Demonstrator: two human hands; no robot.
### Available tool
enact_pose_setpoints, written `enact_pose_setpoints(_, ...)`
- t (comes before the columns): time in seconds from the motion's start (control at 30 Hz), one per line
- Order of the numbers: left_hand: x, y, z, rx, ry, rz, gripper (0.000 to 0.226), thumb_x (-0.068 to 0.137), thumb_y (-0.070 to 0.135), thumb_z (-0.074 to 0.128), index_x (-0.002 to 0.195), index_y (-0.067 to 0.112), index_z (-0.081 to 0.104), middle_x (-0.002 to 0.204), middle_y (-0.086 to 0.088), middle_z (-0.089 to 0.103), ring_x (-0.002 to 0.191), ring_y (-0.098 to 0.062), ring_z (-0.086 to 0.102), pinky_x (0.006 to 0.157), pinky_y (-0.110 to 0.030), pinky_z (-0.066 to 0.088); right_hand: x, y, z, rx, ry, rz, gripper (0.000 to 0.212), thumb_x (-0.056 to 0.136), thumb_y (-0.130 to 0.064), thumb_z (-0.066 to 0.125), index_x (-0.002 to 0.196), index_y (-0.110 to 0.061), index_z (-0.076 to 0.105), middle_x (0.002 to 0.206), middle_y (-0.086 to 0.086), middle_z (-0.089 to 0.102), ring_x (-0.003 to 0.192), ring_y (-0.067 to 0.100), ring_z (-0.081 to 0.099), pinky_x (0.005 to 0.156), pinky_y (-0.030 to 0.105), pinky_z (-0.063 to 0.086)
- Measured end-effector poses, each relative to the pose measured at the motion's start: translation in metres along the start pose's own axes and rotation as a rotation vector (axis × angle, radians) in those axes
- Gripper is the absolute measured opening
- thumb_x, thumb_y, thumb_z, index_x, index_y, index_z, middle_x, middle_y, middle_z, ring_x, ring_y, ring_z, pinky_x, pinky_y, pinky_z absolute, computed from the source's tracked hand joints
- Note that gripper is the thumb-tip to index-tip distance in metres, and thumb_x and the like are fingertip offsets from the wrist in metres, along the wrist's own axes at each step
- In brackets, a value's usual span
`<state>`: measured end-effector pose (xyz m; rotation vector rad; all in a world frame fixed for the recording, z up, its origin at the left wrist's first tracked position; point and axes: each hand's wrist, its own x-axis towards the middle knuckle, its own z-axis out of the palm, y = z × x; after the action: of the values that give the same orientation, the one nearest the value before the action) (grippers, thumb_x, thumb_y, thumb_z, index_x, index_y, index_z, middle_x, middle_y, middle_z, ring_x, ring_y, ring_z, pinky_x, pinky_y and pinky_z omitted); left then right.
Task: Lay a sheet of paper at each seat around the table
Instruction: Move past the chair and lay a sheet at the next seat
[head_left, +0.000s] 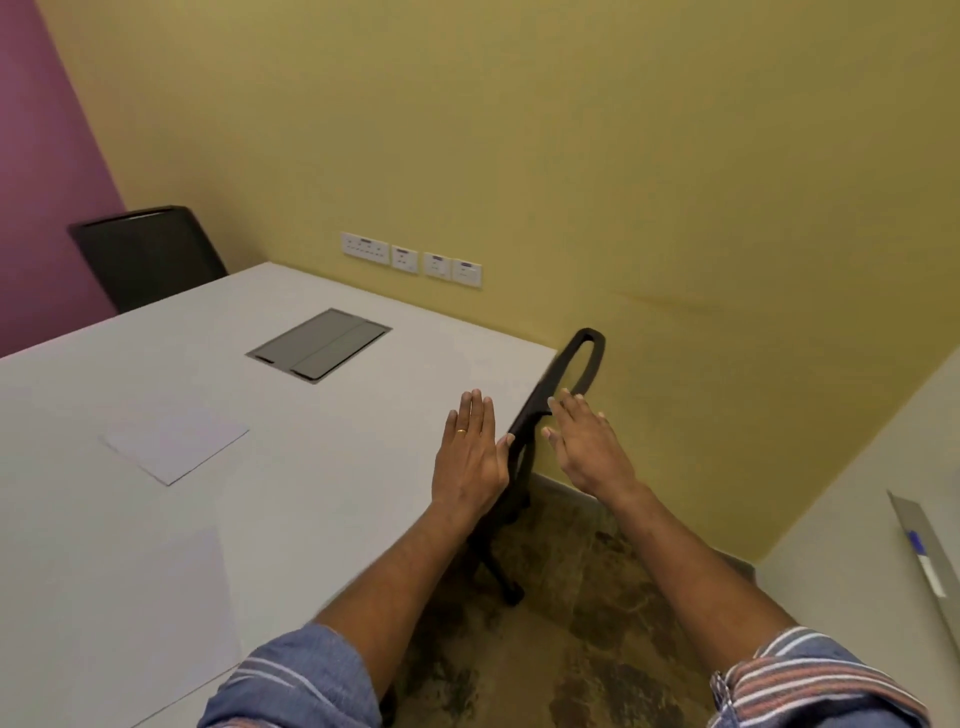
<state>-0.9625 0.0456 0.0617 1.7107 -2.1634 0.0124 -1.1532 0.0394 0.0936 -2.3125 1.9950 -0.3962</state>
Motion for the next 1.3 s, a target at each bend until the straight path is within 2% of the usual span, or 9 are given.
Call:
enact_pose_setpoints(0.13,0.03,-0.046,0.013,0.05,-0.006,-0.109,0.067,0.104,0.047,0.007,0.157,0.006,0.001,0.165,-0.011,-0.008,0.153,-0.026,-0.01,0.125,-0.043,0.004,0.059,-0.024,0.026,0.021,-0.044,-0.083,0.06,0.105,-0.048,0.025,0.157,-0.021,0.013,0.166,0.0,0.003,0.153,0.019,0.0,0.124,0.047,0.009)
enact_pose_setpoints(0.27,0.045,-0.078,0.018,0.046,-0.028,-0.181,0.065,0.105,0.04,0.023,0.155,-0.001,0.015,0.164,-0.018,0.009,0.153,-0.03,0.005,0.125,-0.044,0.008,0.115,-0.034,0.038,-0.048,-0.049,-0.171,0.057,0.106,-0.039,0.032,0.157,-0.018,0.019,0.166,0.004,0.006,0.152,0.025,0.006,0.12,0.05,0.014)
enact_pose_setpoints(0.3,0.05,-0.068,0.022,0.037,-0.025,-0.15,0.065,0.105,0.04,0.023,0.155,-0.001,0.015,0.164,-0.018,0.01,0.153,-0.03,0.005,0.125,-0.045,0.008,0.116,-0.021,0.031,-0.07,-0.033,-0.15,0.055,0.106,-0.037,0.033,0.156,-0.018,0.021,0.166,0.005,0.007,0.152,0.026,0.008,0.119,0.051,0.016)
enact_pose_setpoints(0.37,0.039,-0.106,0.024,0.045,-0.055,-0.258,0.064,0.106,0.04,0.021,0.156,0.001,0.012,0.165,-0.016,0.005,0.153,-0.029,0.001,0.125,-0.044,0.005,0.149,-0.051,0.057,-0.032,-0.065,-0.239,0.056,0.106,-0.038,0.033,0.156,-0.016,0.022,0.165,0.006,0.011,0.152,0.027,0.011,0.119,0.051,0.02)
enact_pose_setpoints(0.57,0.038,-0.164,0.034,0.084,-0.015,-0.435,0.063,0.107,0.04,0.022,0.157,0.003,0.01,0.165,-0.014,0.002,0.153,-0.028,-0.003,0.125,-0.042,0.002,0.206,-0.099,0.11,0.03,-0.124,-0.431,0.055,0.105,-0.037,0.034,0.154,-0.013,0.027,0.163,0.01,0.018,0.15,0.031,0.018,0.115,0.054,0.026)
enact_pose_setpoints(0.83,0.05,-0.216,0.033,0.199,0.073,-0.682,0.064,0.103,0.041,0.018,0.156,0.005,0.022,0.163,-0.014,0.019,0.153,-0.028,0.013,0.122,-0.045,0.021,0.274,-0.159,0.157,0.078,-0.229,-0.701,0.058,0.104,-0.041,0.037,0.153,-0.011,0.029,0.162,0.013,0.02,0.149,0.034,0.021,0.113,0.055,0.028)
enact_pose_setpoints(0.97,0.058,-0.226,0.034,0.244,0.113,-0.814,0.063,0.103,0.041,0.014,0.156,0.007,0.021,0.164,-0.013,0.018,0.152,-0.029,0.014,0.122,-0.045,0.023,0.304,-0.184,0.168,0.081,-0.259,-0.841,0.06,0.104,-0.043,0.034,0.154,-0.012,0.025,0.164,0.011,0.016,0.15,0.031,0.016,0.116,0.052,0.025)
enact_pose_setpoints(1.3,0.049,-0.266,0.021,0.331,0.106,-0.977,0.068,0.101,0.043,0.005,0.157,0.007,0.016,0.164,-0.012,0.014,0.153,-0.028,0.01,0.123,-0.043,0.019,0.318,-0.254,0.194,0.144,-0.33,-1.036,0.062,0.104,-0.046,0.03,0.156,-0.014,0.018,0.165,0.009,0.009,0.152,0.028,0.009,0.119,0.048,0.019)
